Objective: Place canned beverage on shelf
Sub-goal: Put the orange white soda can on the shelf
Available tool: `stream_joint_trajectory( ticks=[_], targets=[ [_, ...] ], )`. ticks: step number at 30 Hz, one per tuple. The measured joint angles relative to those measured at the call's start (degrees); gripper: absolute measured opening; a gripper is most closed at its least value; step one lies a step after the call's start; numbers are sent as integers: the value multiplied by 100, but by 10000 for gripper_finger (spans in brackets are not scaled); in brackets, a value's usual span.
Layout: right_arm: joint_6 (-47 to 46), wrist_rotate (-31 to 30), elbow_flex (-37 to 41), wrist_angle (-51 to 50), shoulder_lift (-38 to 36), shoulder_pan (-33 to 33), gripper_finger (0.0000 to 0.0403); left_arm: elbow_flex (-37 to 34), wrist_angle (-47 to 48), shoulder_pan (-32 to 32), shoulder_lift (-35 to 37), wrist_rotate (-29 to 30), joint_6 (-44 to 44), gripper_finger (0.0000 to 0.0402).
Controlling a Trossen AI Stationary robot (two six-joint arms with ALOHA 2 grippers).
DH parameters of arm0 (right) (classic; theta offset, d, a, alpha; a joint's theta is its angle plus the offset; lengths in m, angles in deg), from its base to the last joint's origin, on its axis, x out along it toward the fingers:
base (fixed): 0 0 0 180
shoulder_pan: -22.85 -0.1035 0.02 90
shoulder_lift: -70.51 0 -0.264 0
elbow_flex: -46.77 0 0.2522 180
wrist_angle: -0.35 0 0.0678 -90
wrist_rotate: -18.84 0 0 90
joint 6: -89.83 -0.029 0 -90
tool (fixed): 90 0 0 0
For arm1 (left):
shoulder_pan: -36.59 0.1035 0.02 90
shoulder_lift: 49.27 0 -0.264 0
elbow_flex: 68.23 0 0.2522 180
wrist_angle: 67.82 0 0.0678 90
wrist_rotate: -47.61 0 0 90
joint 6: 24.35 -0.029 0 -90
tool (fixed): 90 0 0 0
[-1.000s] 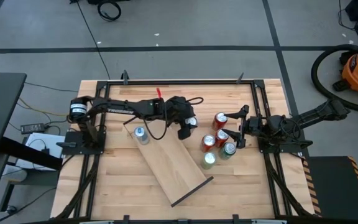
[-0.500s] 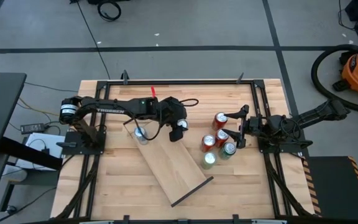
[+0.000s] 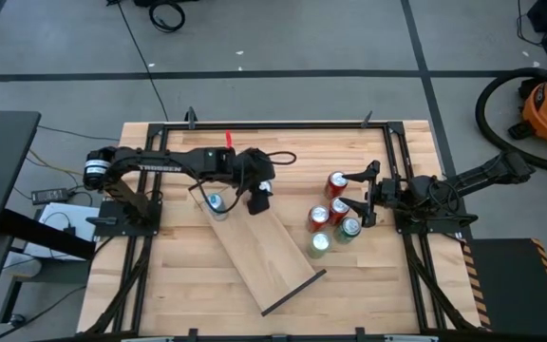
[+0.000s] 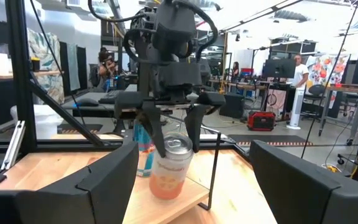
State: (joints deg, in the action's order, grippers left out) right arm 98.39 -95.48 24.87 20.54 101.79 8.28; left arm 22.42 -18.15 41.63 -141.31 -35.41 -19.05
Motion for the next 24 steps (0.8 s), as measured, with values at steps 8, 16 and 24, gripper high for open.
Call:
stream_joint_trajectory(
  ticks=[8, 16, 24],
  targets=[
    [-2, 0, 0, -9, 1, 0, 318, 2, 221, -9, 40, 307, 24, 256],
    [-2, 3, 0, -11, 3, 0, 318, 2, 584, -113, 280, 894, 121, 256],
    [-2, 62, 0, 29, 23, -2, 318, 0, 560, -551, 416, 1642, 118, 256]
  ],
)
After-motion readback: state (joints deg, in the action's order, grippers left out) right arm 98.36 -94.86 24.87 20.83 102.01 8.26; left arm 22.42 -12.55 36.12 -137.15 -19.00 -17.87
